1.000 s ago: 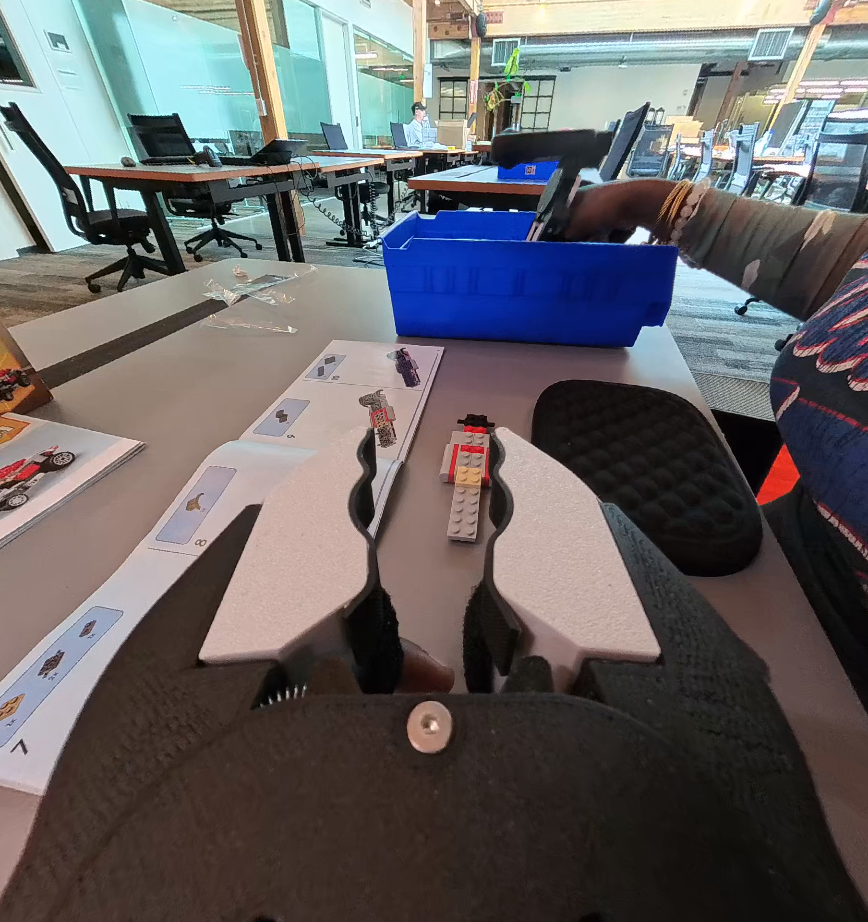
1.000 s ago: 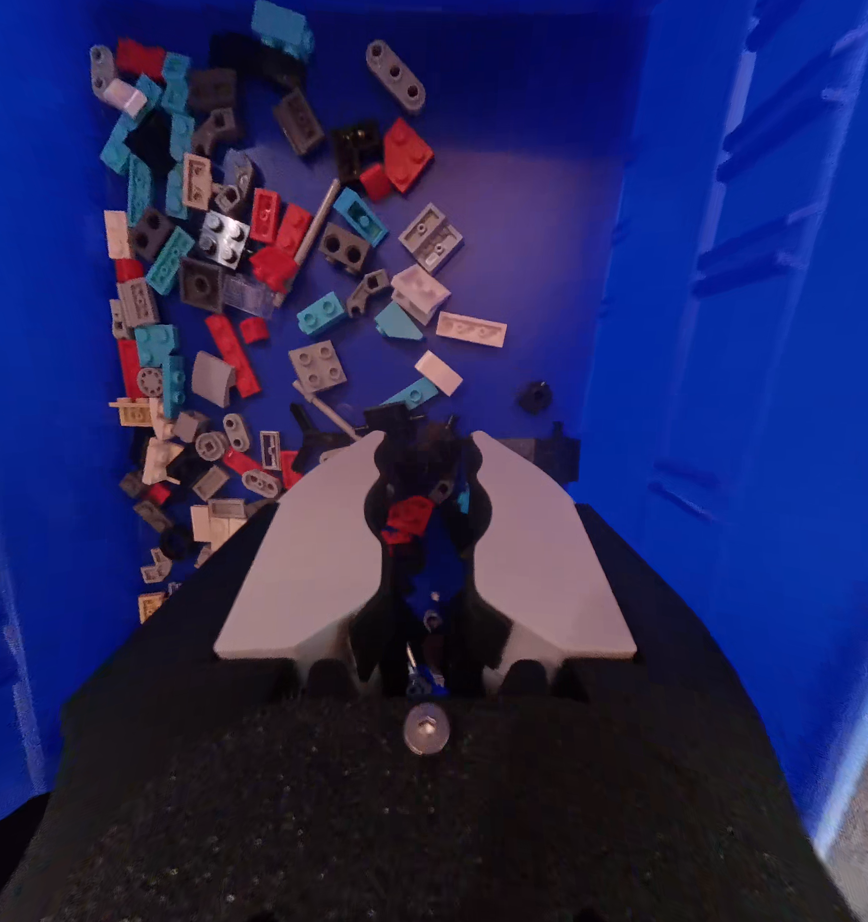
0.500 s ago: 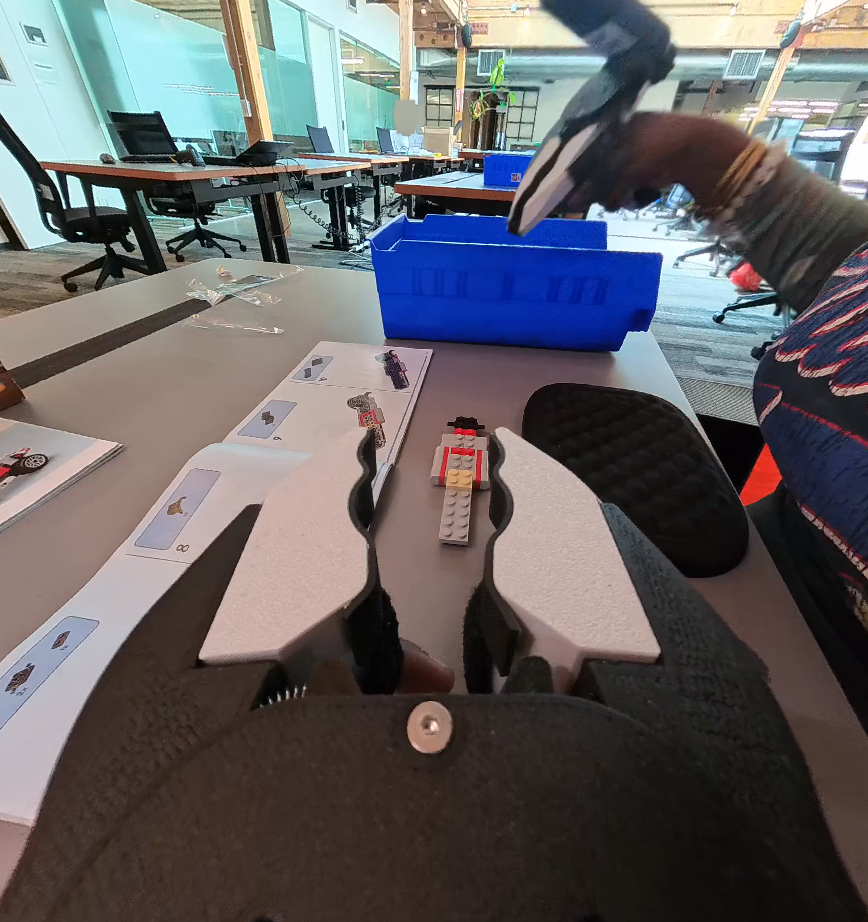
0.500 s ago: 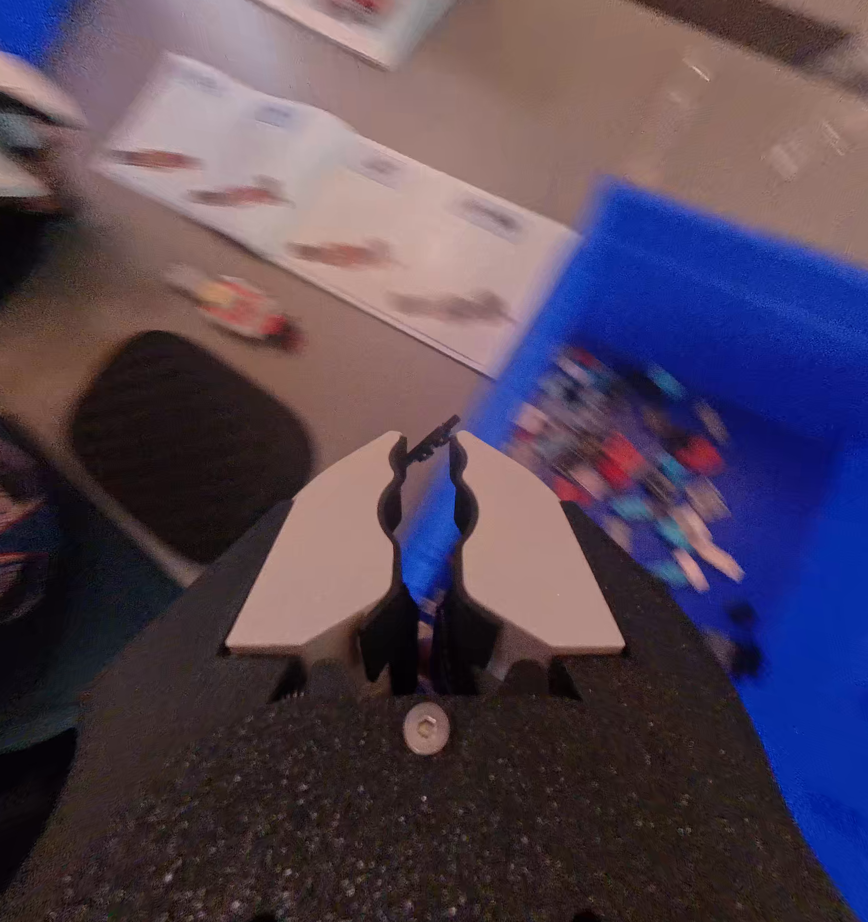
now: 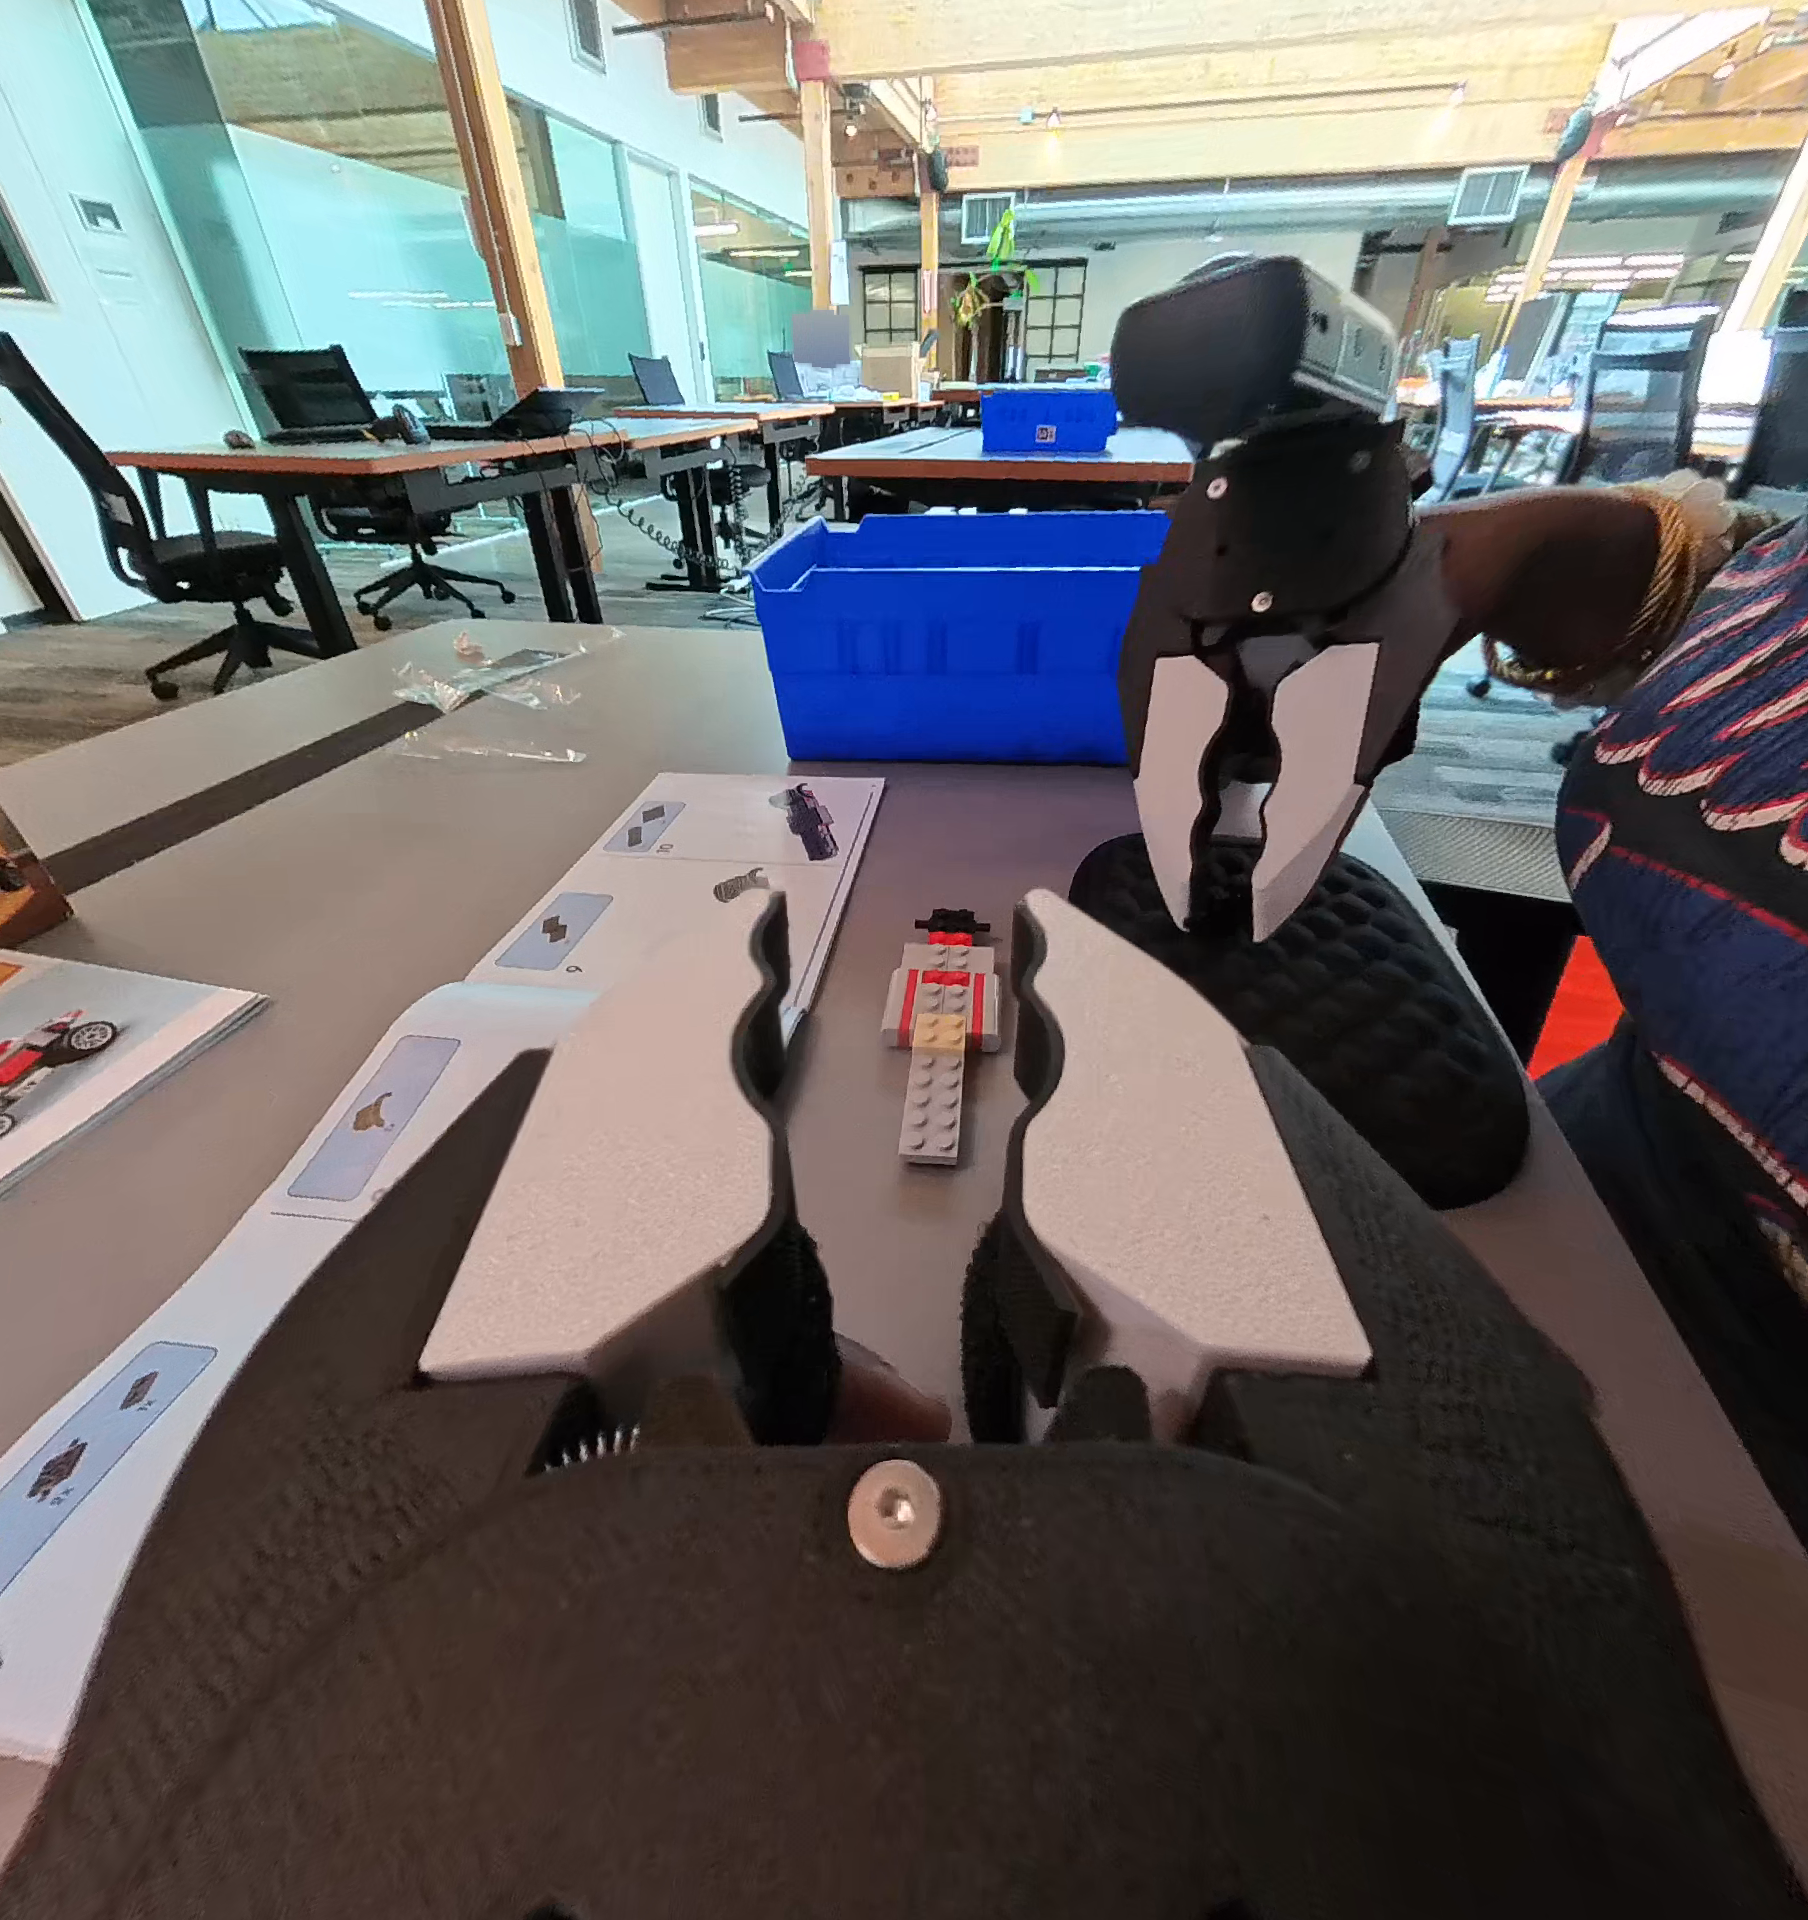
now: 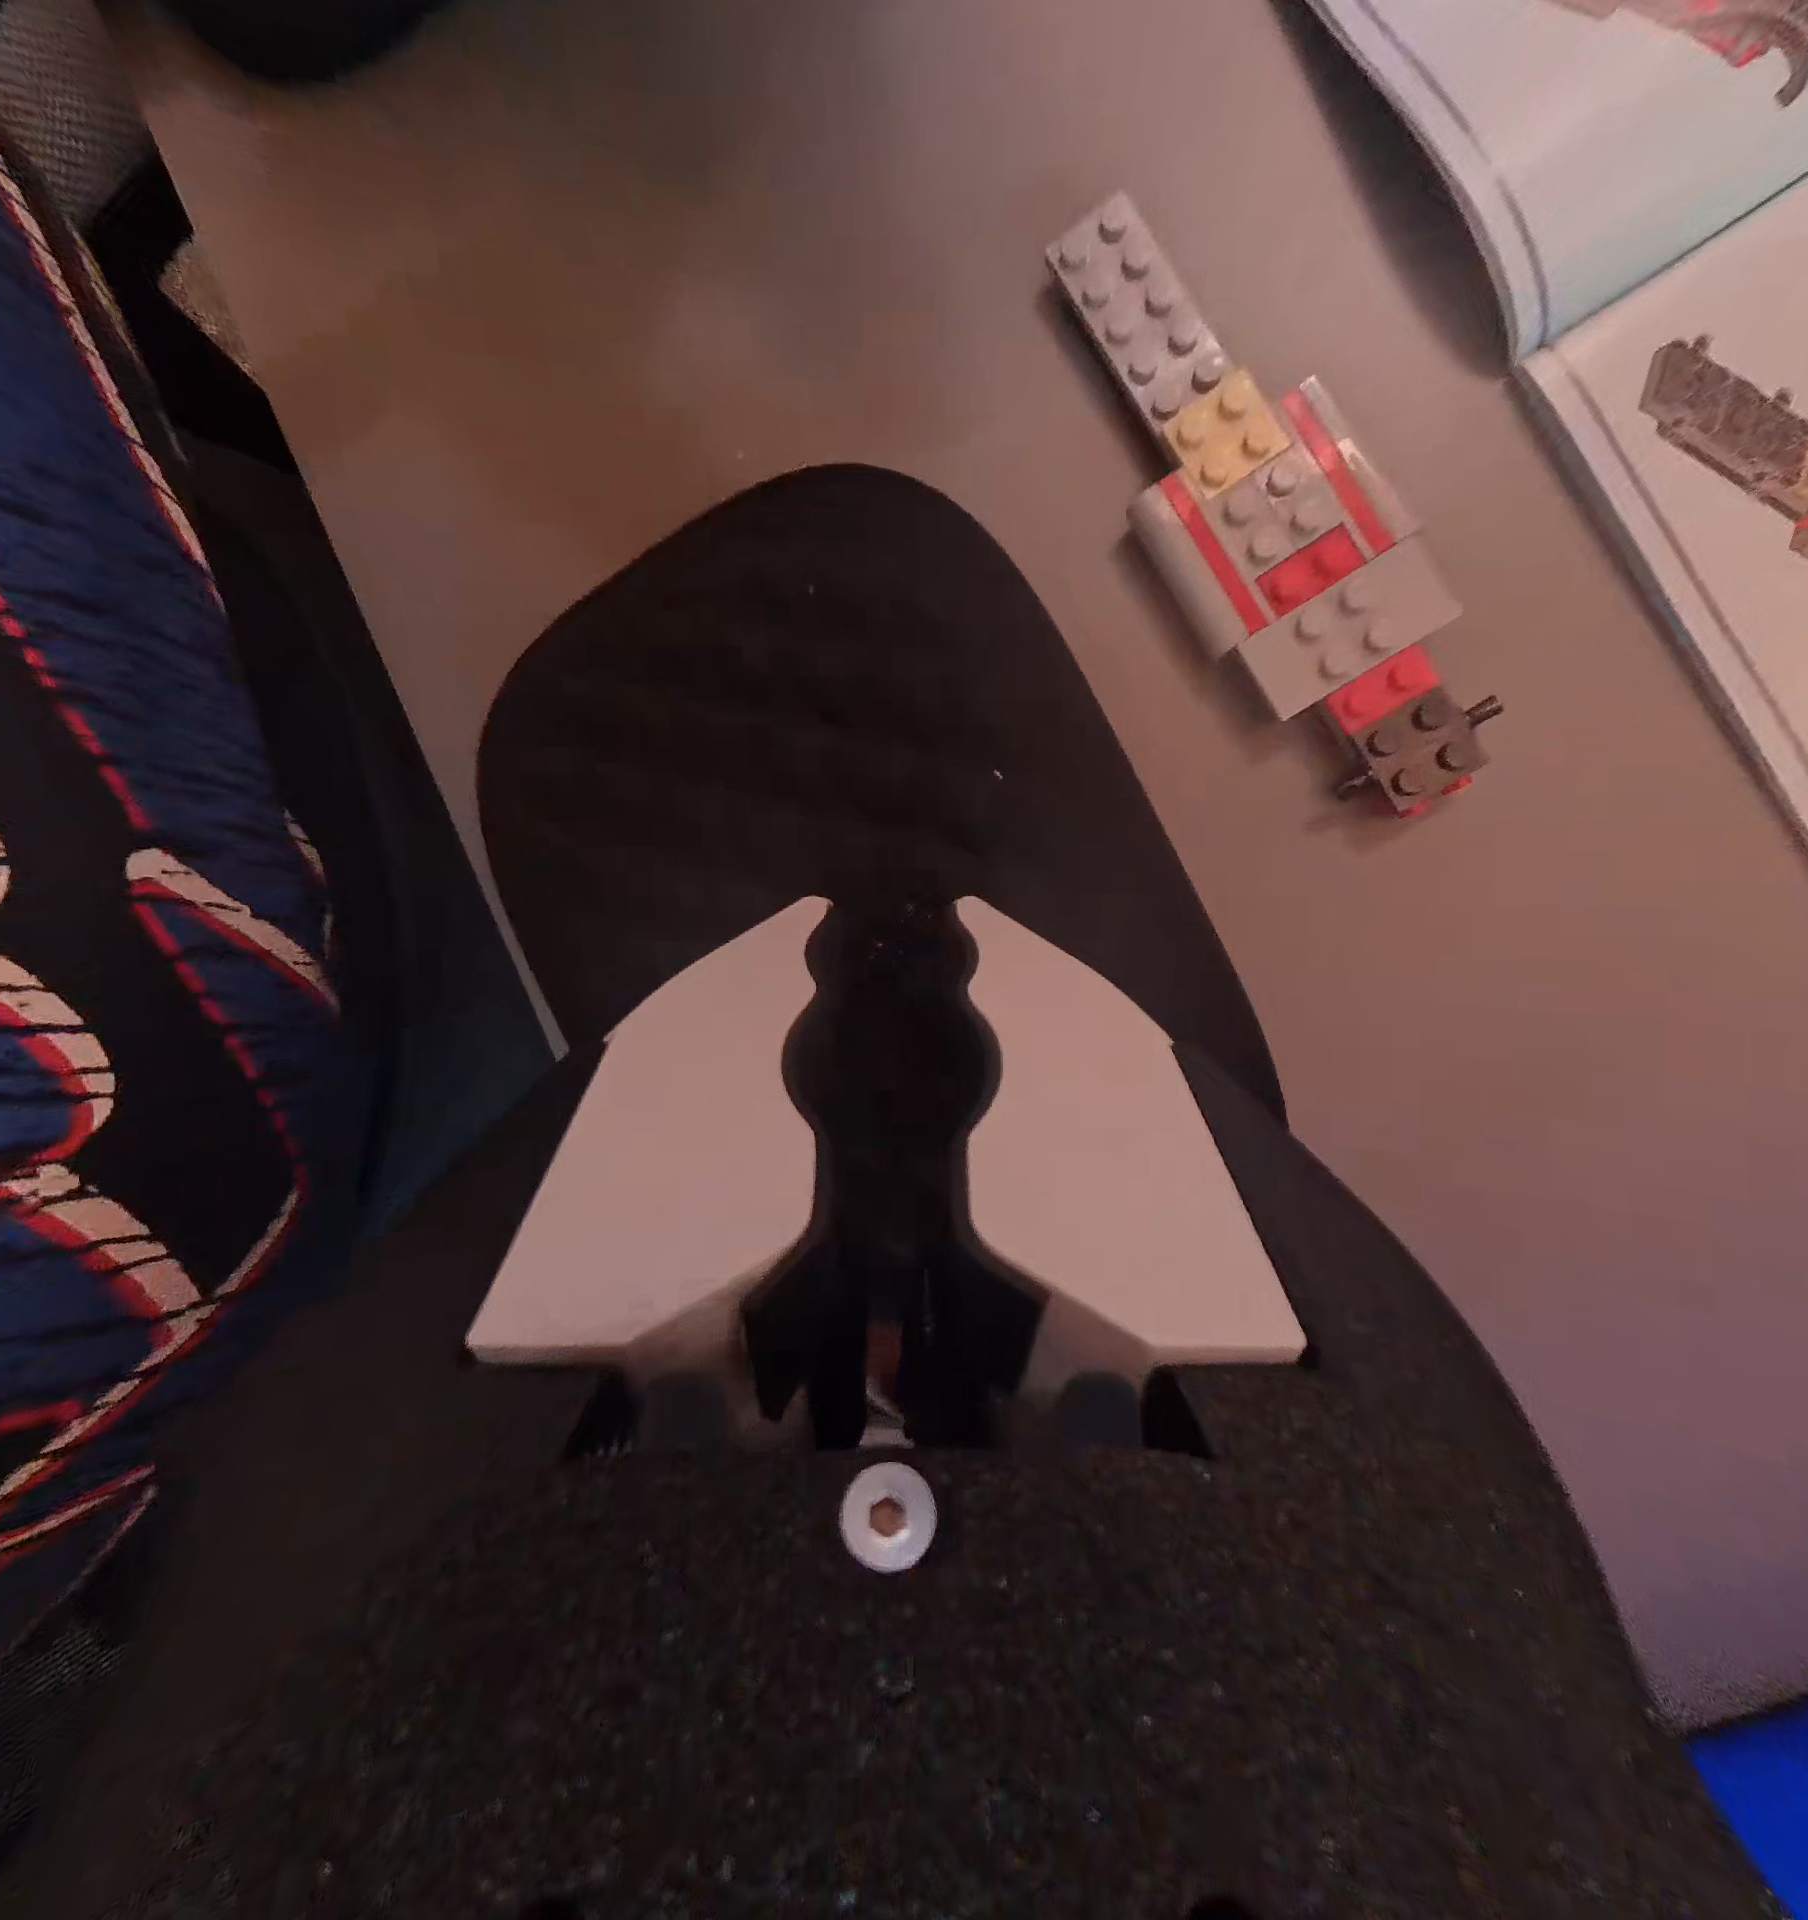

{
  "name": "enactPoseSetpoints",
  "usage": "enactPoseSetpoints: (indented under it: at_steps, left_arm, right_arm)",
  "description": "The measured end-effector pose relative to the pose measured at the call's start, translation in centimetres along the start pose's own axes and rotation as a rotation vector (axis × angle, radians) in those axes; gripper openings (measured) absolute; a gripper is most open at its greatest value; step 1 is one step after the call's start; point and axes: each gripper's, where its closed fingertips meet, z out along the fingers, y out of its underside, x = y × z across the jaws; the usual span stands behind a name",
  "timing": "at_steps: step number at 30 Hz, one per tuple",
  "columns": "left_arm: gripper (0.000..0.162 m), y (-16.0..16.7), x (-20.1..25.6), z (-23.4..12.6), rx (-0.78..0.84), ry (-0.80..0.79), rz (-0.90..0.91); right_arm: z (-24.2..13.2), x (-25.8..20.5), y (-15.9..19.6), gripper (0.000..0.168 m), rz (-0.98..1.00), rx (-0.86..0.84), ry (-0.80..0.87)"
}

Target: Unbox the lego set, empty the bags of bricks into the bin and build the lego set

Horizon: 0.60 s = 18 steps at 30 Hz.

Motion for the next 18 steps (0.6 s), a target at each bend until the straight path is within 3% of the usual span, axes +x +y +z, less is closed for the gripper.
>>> enactPoseSetpoints:
  at_steps: [5, 8, 14, 18]
  left_arm:
    - [0.04, -0.3, 0.5, -0.2, 0.014, 0.036, 0.007]
    - [0.048, -0.2, 1.3, -0.1, 0.007, 0.078, 0.025]
    - [0.049, 0.3, 1.4, 0.3, -0.025, 0.079, 0.037]
    - [0.049, 0.5, 1.2, 0.3, -0.035, 0.065, 0.032]
  right_arm:
    - [-0.6, 0.0, -0.4, 0.029, 0.013, 0.06, -0.018]
    - [-2.0, 0.1, -1.1, 0.033, 0.017, 0.127, -0.017]
    - [-9.3, 2.1, -2.9, 0.033, 0.067, 0.382, 0.064]
    - [-13.2, 4.3, -1.9, 0.032, 0.098, 0.449, 0.199]
